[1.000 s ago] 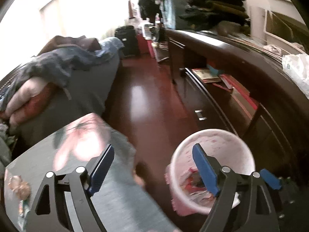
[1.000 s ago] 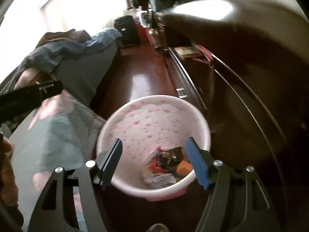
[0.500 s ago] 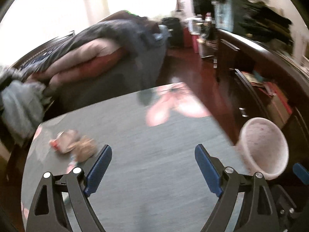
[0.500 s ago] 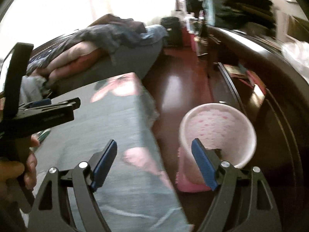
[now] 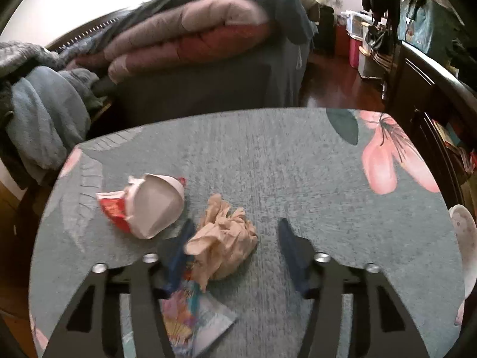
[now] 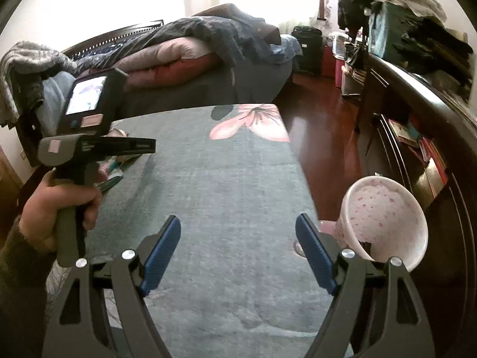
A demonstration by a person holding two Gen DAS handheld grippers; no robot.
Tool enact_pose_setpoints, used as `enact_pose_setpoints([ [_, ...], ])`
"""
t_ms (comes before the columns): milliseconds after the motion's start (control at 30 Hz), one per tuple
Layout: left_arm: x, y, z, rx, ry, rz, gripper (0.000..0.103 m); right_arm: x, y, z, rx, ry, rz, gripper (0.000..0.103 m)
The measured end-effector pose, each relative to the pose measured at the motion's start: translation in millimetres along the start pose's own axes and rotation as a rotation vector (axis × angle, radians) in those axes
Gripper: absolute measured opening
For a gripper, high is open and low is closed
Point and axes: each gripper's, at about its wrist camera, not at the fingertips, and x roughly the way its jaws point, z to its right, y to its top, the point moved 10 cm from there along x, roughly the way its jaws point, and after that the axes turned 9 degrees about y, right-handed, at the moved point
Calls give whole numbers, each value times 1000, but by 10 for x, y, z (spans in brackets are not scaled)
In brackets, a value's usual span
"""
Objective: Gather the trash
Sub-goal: 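Return to the table and grasp the crumpled tan paper with the left tool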
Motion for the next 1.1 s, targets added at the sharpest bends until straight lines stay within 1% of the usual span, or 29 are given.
enact_pose_setpoints([
  [67,9,-16,1,-1,-18,6,40,49,37,-59,-9,4,-6,80],
  [100,7,-16,-3,6,-22,9,24,82,58,-112,-14,9,-10,80],
  [200,-6,-8,-22,-6,-52,11,21,172,110,-230,-25,28,-22,80],
  [367,-145,36,-249,-33,-73,56,20,324,157,-517,-49,72,-44,80],
  [500,-327,57,-511,-57,-69,96,20,468,198,-790,-73,103,-63,80],
  [567,-392,64,-679,-74,-59,113,20,531,221,-918,-80,117,-68,80],
  [667,-458,58,-1015,-110,-24,129,20,669,299,-1144,-88,146,-71,80],
  [767,-488,44,-1316,-149,9,137,21,895,398,-1368,-81,177,-96,80],
  [900,-491,-13,-1551,-177,24,138,21,1174,517,-1576,-73,181,-119,79],
  [933,-483,-29,-1589,-182,22,135,21,1255,550,-1633,-72,182,-128,78],
  [1033,-459,-75,-1676,-188,20,131,21,1518,601,-1779,-83,175,-164,68],
  [1100,-435,-91,-1708,-194,17,128,21,1674,591,-1845,-86,167,-194,58],
])
